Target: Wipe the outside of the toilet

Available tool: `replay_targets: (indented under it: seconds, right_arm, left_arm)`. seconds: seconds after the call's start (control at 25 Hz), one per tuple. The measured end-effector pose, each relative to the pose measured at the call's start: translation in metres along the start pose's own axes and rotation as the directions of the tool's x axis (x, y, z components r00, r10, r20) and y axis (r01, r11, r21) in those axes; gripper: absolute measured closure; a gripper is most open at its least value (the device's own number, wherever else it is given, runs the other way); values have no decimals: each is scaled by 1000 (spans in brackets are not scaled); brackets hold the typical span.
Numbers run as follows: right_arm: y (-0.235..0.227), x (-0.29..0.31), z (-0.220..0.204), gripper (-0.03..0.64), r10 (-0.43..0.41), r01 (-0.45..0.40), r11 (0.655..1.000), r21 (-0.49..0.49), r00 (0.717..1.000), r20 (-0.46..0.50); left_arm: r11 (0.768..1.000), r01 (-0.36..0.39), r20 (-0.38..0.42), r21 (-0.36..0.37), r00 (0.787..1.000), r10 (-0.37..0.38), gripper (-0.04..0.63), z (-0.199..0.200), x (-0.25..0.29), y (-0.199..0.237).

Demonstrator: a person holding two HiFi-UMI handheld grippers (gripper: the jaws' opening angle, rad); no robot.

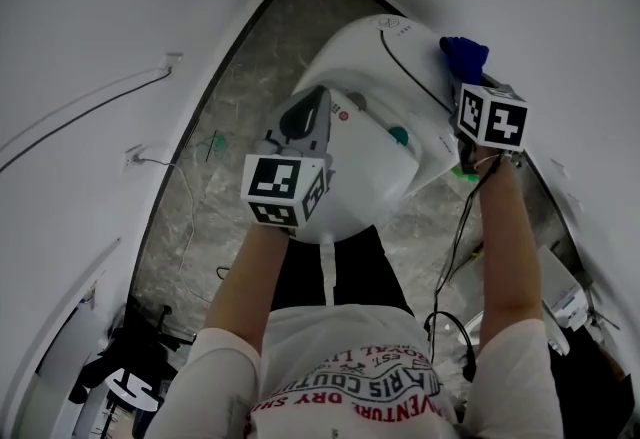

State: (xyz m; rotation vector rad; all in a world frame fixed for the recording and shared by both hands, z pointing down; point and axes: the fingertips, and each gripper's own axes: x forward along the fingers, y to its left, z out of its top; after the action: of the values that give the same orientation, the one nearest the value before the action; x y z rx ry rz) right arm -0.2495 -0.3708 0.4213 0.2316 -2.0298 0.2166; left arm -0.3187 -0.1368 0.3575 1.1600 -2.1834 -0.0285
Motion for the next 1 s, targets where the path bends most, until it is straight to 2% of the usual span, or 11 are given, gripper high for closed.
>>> replay_targets:
  seconds: [0.12,0.28,0.4,0.52,0.68,0.84,1.0]
  right_arm:
    - [17,12,10,540,-8,7,998,-68,1000,-13]
    - [29,22,25,540,-25,22,990,-140,999,-22]
    - [44,33,40,540,-40,35,981,-193,999,-24]
    - [59,43,51,540,-45,37,974,-225,999,-28]
    - [75,55,61,540,-42,29,961,-275,998,-40]
    - [94,62,71,540,-23,0,945,-326,997,-68]
    - [129,78,82,540,30,-66,921,-383,994,-101]
  left_arm:
    - [1000,-6,-10,-6,1000,6,589,-11,-4,14]
    - [998,2,-35,-62,999,-4,589,-30,-2,26]
    - [997,9,-39,-77,999,-12,589,-36,-4,39]
    - [996,-2,-46,-89,999,-2,589,-42,-6,55]
    - [990,1,-51,-142,999,-8,589,-51,-6,66]
    - [987,9,-46,-158,999,-16,589,-50,-9,69]
    - [987,12,-33,-159,999,-17,589,-50,-15,79]
